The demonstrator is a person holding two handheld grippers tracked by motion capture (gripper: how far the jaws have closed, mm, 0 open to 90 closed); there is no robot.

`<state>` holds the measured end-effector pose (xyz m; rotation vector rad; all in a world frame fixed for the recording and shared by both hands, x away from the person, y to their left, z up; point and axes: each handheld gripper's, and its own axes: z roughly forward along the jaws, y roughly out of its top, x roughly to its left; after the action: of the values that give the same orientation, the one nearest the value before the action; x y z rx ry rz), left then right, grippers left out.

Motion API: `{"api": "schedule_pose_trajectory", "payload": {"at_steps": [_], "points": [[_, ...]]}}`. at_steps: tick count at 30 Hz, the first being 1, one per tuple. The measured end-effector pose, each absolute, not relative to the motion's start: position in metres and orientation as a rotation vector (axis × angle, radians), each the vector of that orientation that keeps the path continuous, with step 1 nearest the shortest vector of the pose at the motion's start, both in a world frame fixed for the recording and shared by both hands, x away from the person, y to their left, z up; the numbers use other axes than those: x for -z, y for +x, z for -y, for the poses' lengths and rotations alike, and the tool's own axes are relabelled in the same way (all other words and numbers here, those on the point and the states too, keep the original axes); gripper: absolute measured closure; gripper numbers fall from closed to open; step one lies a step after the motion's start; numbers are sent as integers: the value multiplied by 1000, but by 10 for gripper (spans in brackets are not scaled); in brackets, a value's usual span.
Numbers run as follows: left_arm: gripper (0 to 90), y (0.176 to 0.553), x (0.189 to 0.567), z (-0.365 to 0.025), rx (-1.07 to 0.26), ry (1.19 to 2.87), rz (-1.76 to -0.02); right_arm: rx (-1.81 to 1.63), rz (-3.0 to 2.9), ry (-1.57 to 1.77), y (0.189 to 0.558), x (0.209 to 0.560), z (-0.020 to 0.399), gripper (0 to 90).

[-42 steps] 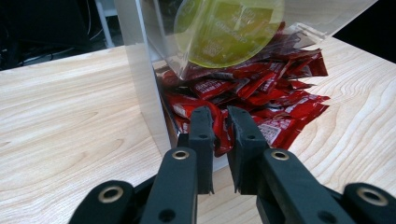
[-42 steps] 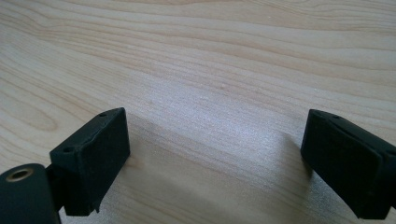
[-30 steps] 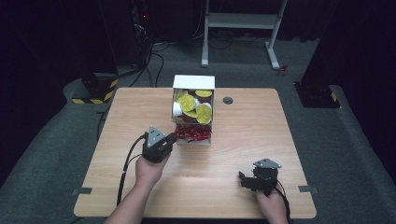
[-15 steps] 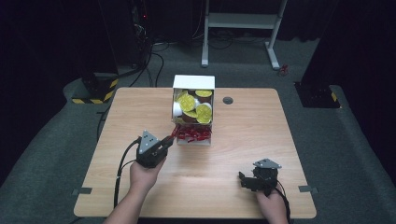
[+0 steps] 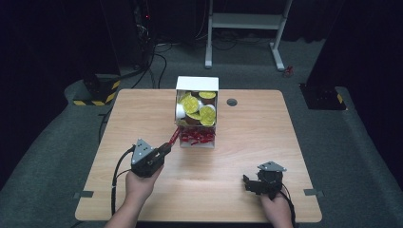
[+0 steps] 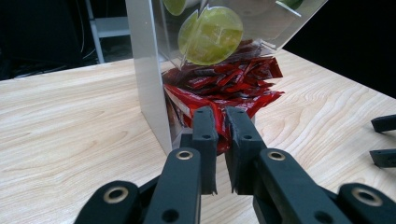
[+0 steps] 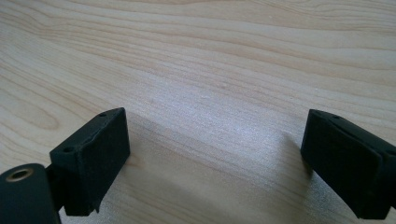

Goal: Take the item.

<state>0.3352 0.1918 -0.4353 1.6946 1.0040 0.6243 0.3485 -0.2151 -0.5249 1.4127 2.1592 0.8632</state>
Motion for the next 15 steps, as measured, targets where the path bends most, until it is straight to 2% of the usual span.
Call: {"api": "schedule_pose_trajectory", "payload": {"at_steps": [15], "points": [[834,324,434,-210,-626,1661,-999,-863,-2159,1413,348,525,215,79]]}}
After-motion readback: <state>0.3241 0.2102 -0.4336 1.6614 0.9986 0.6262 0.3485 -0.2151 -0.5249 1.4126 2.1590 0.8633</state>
